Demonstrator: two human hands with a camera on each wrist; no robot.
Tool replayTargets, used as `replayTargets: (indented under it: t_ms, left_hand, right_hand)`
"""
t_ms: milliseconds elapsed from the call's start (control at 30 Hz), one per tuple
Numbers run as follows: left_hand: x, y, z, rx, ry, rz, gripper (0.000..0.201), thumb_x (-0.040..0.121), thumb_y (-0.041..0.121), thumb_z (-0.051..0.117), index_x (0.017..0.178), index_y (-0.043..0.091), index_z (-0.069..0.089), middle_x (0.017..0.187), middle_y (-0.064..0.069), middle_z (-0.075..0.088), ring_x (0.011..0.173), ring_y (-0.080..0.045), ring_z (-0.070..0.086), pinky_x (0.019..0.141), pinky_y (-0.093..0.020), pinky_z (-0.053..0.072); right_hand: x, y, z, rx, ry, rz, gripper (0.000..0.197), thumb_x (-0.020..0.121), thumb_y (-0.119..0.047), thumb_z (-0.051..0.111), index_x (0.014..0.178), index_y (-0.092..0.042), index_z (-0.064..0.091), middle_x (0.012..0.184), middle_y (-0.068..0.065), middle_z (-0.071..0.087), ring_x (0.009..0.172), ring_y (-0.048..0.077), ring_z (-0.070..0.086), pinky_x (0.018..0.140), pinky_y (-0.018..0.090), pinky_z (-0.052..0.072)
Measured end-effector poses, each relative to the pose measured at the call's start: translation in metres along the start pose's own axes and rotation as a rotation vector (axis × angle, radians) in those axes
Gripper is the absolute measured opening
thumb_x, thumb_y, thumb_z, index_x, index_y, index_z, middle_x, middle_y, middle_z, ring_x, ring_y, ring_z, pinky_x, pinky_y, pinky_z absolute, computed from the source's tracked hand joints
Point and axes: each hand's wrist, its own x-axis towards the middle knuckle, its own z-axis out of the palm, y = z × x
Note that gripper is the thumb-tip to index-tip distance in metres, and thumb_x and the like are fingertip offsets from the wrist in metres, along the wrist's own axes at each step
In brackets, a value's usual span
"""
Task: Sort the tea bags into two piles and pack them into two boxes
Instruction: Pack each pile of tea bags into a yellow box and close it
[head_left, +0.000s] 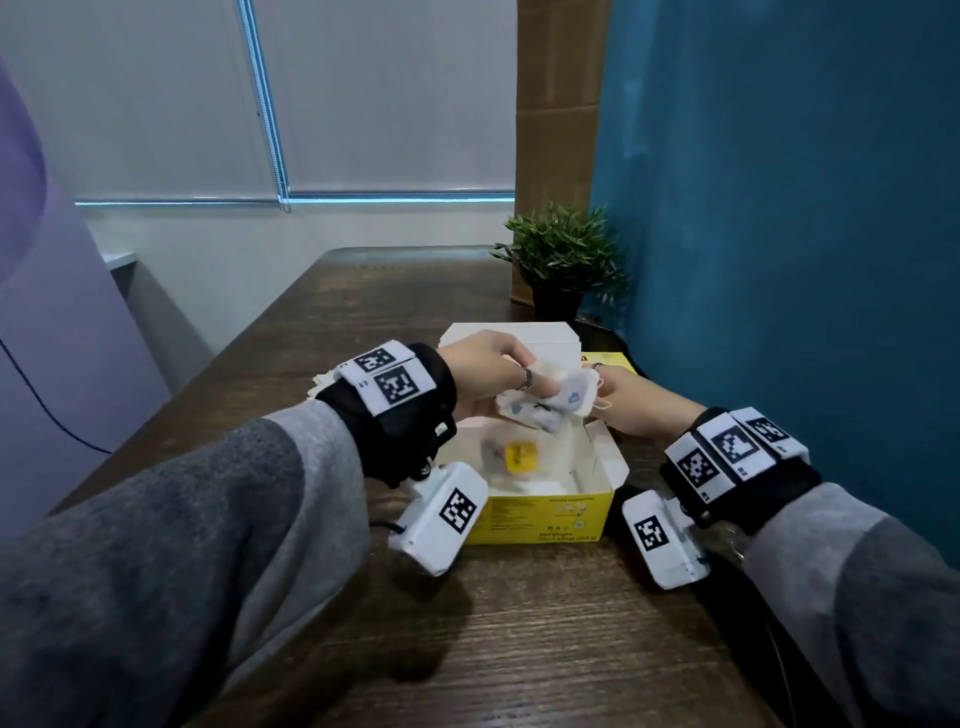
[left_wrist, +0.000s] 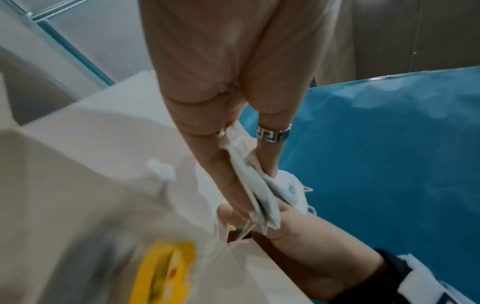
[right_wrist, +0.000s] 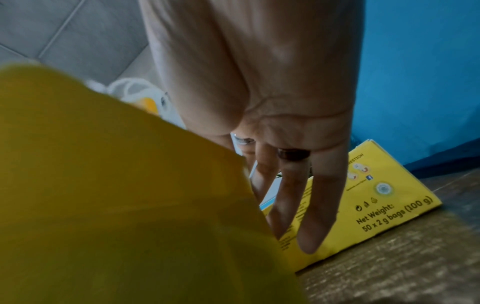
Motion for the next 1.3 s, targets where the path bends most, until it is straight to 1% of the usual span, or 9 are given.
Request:
replayTargets:
  t_ms: [133,233,500,700,800,933,1100,1200,1300]
  left_hand:
    - [0.002,-0.009,0.013,0.208,0.009,-0.092,0.027,0.082,0.005,0.068,0.072,0.015,0.045,0.068,-0.003,0.051,0.043,-0.012,0.054,0.045,-0.023,0.05]
    - [0.006,-0.018,0.018,0.541,-0.002,-0.077,0.031,0.08,0.014,0.072,0.072,0.018,0.043,0.07,-0.005,0.053,0.052,-0.015,0.048,0.053,-0.025,0.045]
    - [-0.003,-0.01,0.01,0.719,-0.146,0.046,0.026,0.091,0.019,0.056,0.117,0.022,0.054,0.104,-0.001,0.062,0.087,-0.016,0.058,0.068,-0.026,0.048]
    - [-0.027,-0.012,-0.074,0.422,0.21,0.157,0.015,0.094,0.008,0.048,0.096,0.017,0.06,0.094,-0.008,0.068,0.065,-0.015,0.062,0.051,-0.022,0.045]
    - [-0.033,-0.04,-0.122,0.514,0.427,0.042,0.016,0.093,0.008,0.05,0.104,0.008,0.062,0.083,-0.006,0.066,0.053,-0.009,0.058,0.048,-0.02,0.04]
    - [-0.041,-0.08,-0.148,0.862,0.311,-0.263,0.04,0.085,0.03,0.066,0.116,0.007,0.058,0.118,-0.011,0.062,0.085,-0.018,0.054,0.053,-0.021,0.04]
    - [-0.025,-0.115,-0.154,0.909,0.35,-0.284,0.101,0.066,0.052,0.076,0.143,0.012,0.025,0.142,-0.012,0.041,0.129,-0.027,0.042,0.101,-0.032,0.038]
    - [-0.013,-0.116,-0.153,0.836,0.351,-0.298,0.125,0.058,0.045,0.084,0.148,0.017,0.002,0.148,-0.014,0.034,0.134,-0.029,0.038,0.107,-0.039,0.036]
    - [-0.008,-0.111,-0.15,0.879,0.33,-0.322,0.111,0.058,0.036,0.087,0.144,0.012,0.021,0.138,-0.011,0.048,0.12,-0.029,0.05,0.095,-0.036,0.044]
  right_hand:
    - [-0.002,0.004,0.001,0.11,-0.003,0.012,0.022,0.092,-0.015,0.058,0.113,-0.017,0.06,0.112,0.004,0.068,0.102,0.022,0.065,0.095,0.041,0.05]
    - [-0.004,0.003,0.001,0.148,-0.011,0.005,0.021,0.093,-0.015,0.056,0.114,-0.017,0.06,0.114,0.0,0.066,0.105,0.019,0.063,0.101,0.041,0.046]
    - [-0.004,0.003,0.002,0.116,-0.017,-0.008,0.027,0.094,-0.018,0.055,0.12,-0.012,0.058,0.122,0.001,0.064,0.11,0.019,0.061,0.103,0.037,0.044]
    - [-0.004,0.015,-0.003,0.079,-0.048,0.03,0.026,0.09,-0.022,0.061,0.108,-0.003,0.06,0.113,0.024,0.066,0.097,0.03,0.063,0.098,0.057,0.044]
    - [-0.005,0.018,-0.005,0.1,-0.045,0.031,0.027,0.091,-0.02,0.059,0.105,0.003,0.058,0.112,0.027,0.066,0.095,0.04,0.063,0.096,0.06,0.043]
    - [-0.004,0.018,-0.006,0.086,-0.043,0.013,0.028,0.093,-0.014,0.055,0.113,0.006,0.057,0.112,0.014,0.069,0.096,0.025,0.065,0.091,0.035,0.05]
    - [-0.001,0.015,-0.007,0.066,-0.044,0.018,0.023,0.093,-0.014,0.056,0.112,-0.002,0.059,0.112,0.012,0.069,0.105,0.027,0.065,0.093,0.033,0.051]
    - [-0.001,0.01,-0.006,0.054,-0.042,0.036,0.024,0.092,-0.016,0.057,0.114,-0.006,0.059,0.11,0.01,0.07,0.103,0.027,0.067,0.093,0.039,0.051]
    - [0.001,0.009,-0.005,0.051,-0.062,0.034,0.025,0.092,-0.018,0.058,0.116,-0.012,0.06,0.11,0.007,0.071,0.101,0.025,0.068,0.096,0.044,0.05]
